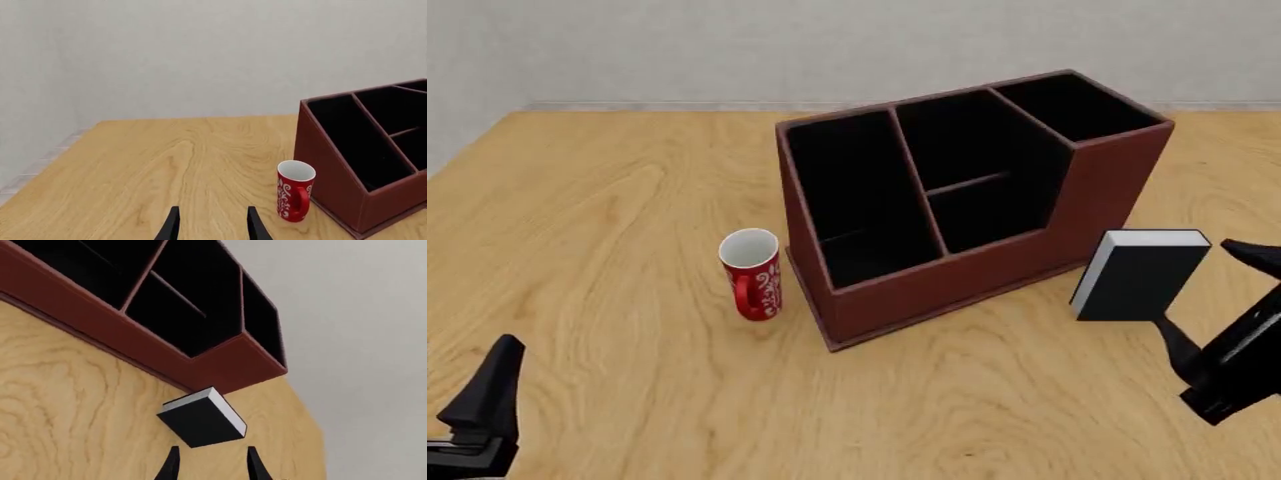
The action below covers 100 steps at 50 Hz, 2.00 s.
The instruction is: Pick up the book and place it in the left compartment of the caddy.
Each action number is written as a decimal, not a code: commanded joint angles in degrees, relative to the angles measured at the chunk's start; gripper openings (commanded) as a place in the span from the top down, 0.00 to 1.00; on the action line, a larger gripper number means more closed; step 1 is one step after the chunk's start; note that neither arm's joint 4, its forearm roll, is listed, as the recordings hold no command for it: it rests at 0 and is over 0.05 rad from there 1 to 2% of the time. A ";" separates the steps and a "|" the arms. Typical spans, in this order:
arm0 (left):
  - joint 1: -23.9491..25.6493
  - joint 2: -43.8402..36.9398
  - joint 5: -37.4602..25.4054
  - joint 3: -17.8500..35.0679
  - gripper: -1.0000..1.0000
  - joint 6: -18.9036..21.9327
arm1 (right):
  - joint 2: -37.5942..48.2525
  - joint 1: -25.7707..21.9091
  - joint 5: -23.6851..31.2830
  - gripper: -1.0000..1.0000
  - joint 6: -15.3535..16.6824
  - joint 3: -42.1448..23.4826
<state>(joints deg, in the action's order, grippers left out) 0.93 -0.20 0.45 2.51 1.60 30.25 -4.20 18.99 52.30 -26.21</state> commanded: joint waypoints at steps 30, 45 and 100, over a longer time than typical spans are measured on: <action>-0.11 -0.08 -0.08 2.67 0.00 1.14 | 5.46 2.09 24.80 0.00 23.79 -14.03; -0.18 0.07 -0.59 3.75 0.00 0.66 | 12.67 7.51 18.19 0.00 34.12 -11.14; -2.59 -1.65 2.86 1.78 0.00 0.16 | 35.70 12.96 4.01 0.00 40.40 -17.04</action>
<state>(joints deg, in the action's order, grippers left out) -1.06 -0.69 1.55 5.13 1.88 61.75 7.91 25.48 91.45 -42.29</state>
